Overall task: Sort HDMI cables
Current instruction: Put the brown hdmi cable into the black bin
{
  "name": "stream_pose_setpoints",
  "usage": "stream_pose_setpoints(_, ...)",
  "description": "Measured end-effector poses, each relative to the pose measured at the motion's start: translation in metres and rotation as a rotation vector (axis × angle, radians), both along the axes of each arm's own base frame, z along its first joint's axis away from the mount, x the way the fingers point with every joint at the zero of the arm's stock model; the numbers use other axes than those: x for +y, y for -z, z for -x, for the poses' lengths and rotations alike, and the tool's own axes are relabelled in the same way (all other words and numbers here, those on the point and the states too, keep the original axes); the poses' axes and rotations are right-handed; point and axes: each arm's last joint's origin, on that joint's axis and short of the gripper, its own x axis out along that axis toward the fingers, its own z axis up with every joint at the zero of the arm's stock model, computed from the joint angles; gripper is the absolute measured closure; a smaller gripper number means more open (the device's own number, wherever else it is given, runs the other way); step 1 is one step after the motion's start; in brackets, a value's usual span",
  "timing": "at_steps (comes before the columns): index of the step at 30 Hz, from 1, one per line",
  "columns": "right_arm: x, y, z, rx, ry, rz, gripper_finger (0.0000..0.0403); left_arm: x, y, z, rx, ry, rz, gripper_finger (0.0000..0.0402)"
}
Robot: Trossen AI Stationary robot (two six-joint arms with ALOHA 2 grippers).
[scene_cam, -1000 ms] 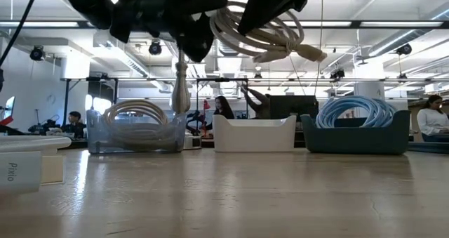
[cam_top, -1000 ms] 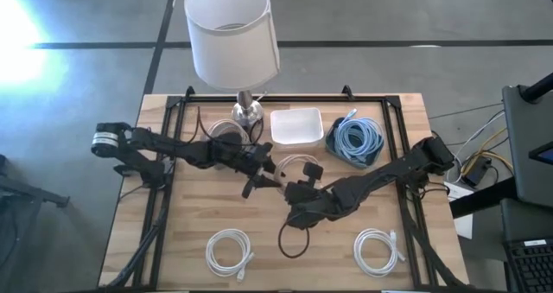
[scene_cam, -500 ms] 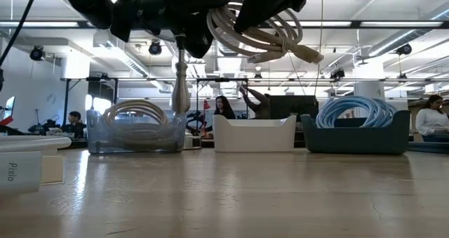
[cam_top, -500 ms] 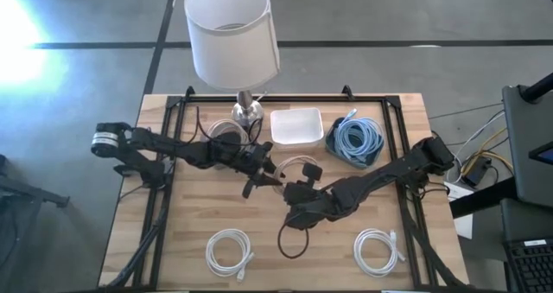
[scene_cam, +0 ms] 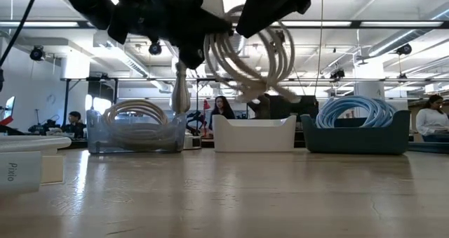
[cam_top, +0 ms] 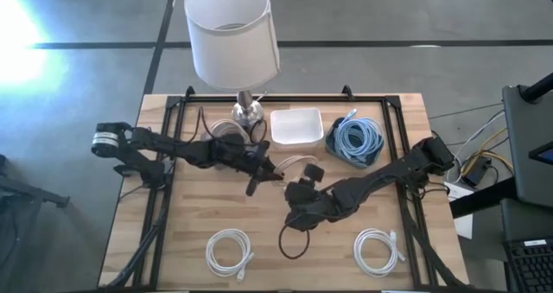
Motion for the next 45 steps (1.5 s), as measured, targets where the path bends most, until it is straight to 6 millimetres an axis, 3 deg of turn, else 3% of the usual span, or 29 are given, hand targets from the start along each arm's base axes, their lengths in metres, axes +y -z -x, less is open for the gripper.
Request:
stream_pose_setpoints(5,0.0,0.0,0.0,0.0,-0.001,0.001,0.0277,0.009,0.009,0.004,0.114,-0.089,-0.015,0.0352)
stream_pose_setpoints(10,0.002,0.0,0.001,0.001,-0.004,0.001,0.0265,0.018,-0.008,0.024,0.148,-0.121,-0.018,0.0351)
stream_pose_setpoints(20,0.002,0.0,0.001,0.002,-0.004,0.002,0.026,0.026,-0.056,0.109,0.216,-0.242,-0.166,0.0351)
stream_pose_setpoints(26,0.001,0.0,0.001,0.001,-0.004,0.002,0.0266,0.023,-0.056,0.151,0.333,-0.334,-0.344,0.0351)
stream_pose_setpoints(30,0.001,0.0,0.001,0.0,-0.003,0.001,0.0262,0.022,-0.047,0.157,0.327,-0.344,-0.346,0.0351)
stream_pose_setpoints(39,0.001,0.0,0.0,-0.003,-0.003,0.0,0.0264,0.025,-0.011,0.151,0.374,-0.343,-0.343,0.0351)
stream_pose_setpoints(45,0.001,0.002,0.001,-0.001,-0.003,0.002,0.0271,0.025,-0.007,0.148,0.353,-0.311,-0.312,0.0351)
